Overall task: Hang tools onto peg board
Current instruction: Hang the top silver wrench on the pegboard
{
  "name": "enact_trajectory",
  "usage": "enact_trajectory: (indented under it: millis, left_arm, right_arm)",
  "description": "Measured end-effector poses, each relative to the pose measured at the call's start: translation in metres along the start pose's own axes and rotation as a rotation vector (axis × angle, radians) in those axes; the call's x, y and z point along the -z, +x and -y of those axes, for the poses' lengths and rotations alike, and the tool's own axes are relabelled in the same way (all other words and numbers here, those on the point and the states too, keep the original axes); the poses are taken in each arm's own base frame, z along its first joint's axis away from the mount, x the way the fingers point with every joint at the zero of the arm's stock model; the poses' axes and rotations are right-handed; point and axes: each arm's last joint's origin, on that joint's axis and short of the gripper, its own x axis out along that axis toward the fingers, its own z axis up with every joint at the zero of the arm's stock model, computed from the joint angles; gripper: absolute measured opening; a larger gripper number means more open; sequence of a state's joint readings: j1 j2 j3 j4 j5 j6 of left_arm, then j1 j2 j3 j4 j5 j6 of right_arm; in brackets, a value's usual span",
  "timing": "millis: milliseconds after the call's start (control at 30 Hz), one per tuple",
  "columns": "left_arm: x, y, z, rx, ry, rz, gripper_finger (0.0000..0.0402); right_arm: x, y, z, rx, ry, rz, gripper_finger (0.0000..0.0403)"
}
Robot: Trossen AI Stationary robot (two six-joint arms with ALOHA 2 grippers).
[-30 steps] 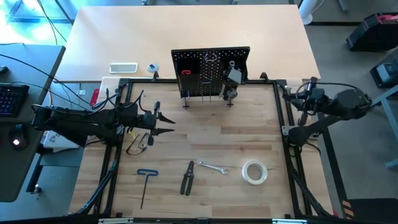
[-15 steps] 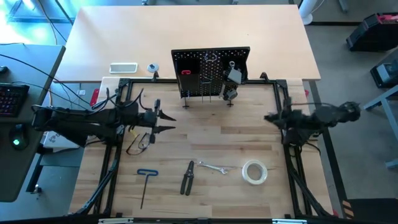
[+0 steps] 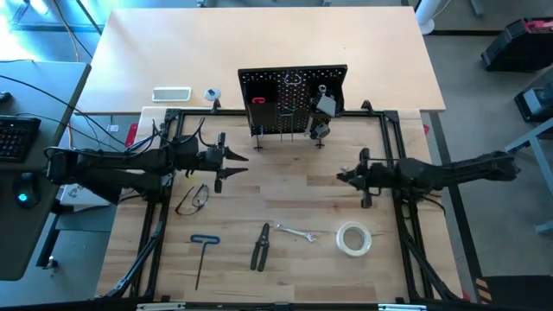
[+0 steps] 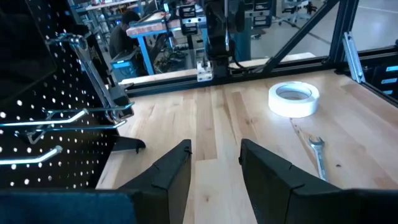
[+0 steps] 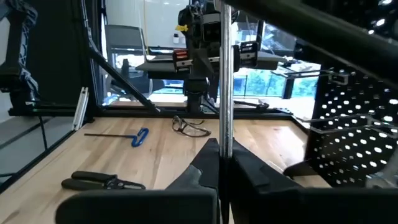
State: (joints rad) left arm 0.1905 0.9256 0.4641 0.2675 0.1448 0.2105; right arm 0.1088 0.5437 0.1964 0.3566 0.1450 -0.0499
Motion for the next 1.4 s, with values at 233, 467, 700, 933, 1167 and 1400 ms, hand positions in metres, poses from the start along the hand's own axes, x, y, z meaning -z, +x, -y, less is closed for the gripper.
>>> enact_trajectory:
  millis: [233, 467, 700, 933, 1167, 1400]
  left_arm:
    - [0.005, 0.000, 0.000, 0.004, 0.018, -0.042, 0.0131]
    - [0.012, -0.003, -0.011, -0.039, 0.032, -0.108, 0.0131]
    - [0.015, -0.011, -0.023, -0.027, 0.053, -0.114, 0.0131]
    - [0.017, -0.019, -0.038, -0.036, 0.035, -0.099, 0.0131]
    - [0.018, -0.023, -0.048, -0.086, -0.003, -0.089, 0.0131]
    - [0.018, -0.023, -0.048, -0.086, -0.010, -0.089, 0.0131]
  right_arm:
    - [0.004, 0.041, 0.012, -0.077, -0.009, -0.002, 0.0003]
    - [0.008, 0.090, 0.029, -0.151, -0.011, 0.007, 0.0003]
    - [0.017, 0.141, 0.044, -0.222, 0.025, 0.000, 0.0003]
    - [0.029, 0.194, 0.054, -0.269, 0.047, -0.031, 0.0003]
    - [0.034, 0.231, 0.068, -0.242, 0.058, -0.019, 0.0003]
    - [0.040, 0.258, 0.074, -0.203, 0.078, -0.010, 0.0003]
